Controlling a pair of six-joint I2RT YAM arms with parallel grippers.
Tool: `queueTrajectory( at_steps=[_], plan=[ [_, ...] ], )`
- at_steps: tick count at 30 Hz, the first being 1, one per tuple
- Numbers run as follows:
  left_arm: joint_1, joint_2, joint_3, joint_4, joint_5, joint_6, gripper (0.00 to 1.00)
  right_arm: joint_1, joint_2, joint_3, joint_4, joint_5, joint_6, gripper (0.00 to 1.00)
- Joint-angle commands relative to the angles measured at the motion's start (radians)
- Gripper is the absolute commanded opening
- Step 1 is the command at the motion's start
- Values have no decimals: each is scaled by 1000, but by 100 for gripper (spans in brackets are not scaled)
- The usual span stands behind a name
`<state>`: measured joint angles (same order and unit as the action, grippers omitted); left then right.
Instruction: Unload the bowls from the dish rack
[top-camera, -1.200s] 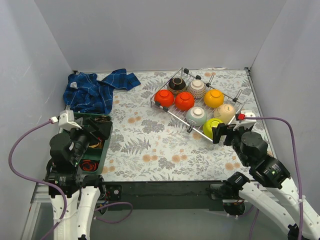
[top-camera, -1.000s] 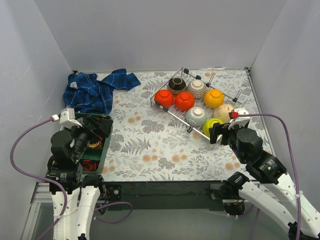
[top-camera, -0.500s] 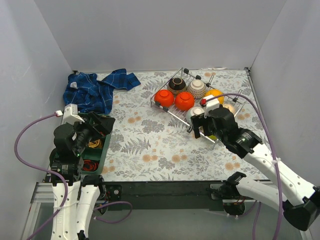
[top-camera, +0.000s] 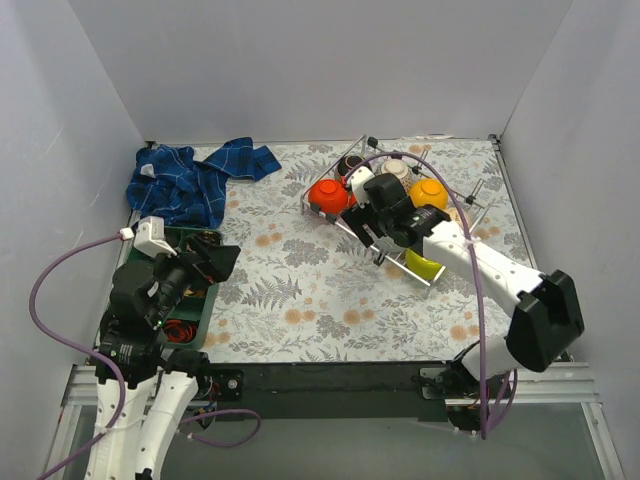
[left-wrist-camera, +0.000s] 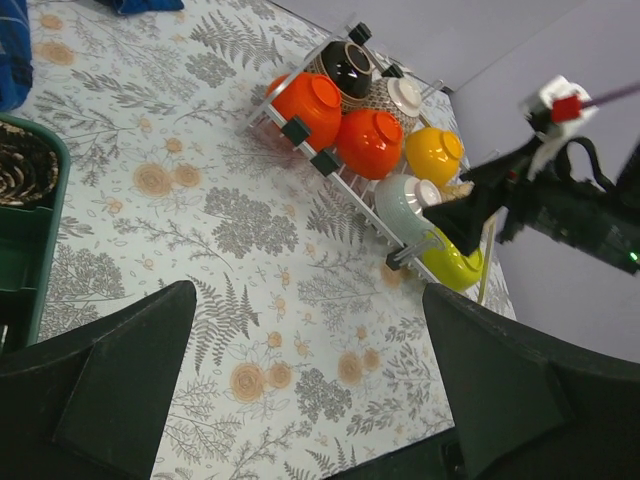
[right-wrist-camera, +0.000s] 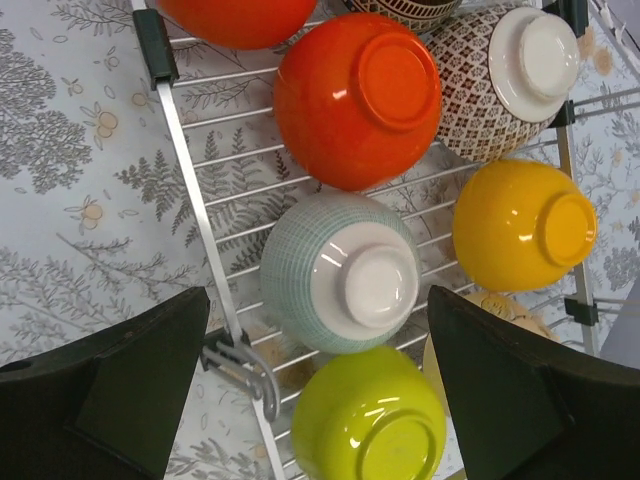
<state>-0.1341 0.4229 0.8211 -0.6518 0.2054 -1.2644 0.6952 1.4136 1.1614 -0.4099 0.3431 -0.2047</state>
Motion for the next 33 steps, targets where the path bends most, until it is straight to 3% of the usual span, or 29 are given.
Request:
queueTrajectory(
  at_steps=[1, 22, 33],
  plan=[
    [-48, -24, -7, -42, -21, 3, 98, -13, 128, 107, 59, 47, -157, 99],
    [-59, 54, 26, -88, -1, -12, 98, -14, 467, 288, 138, 99, -418, 95],
    [-59, 70, 7, -60, 3, -16, 98, -2, 538, 209, 244, 206, -449, 95]
  ],
)
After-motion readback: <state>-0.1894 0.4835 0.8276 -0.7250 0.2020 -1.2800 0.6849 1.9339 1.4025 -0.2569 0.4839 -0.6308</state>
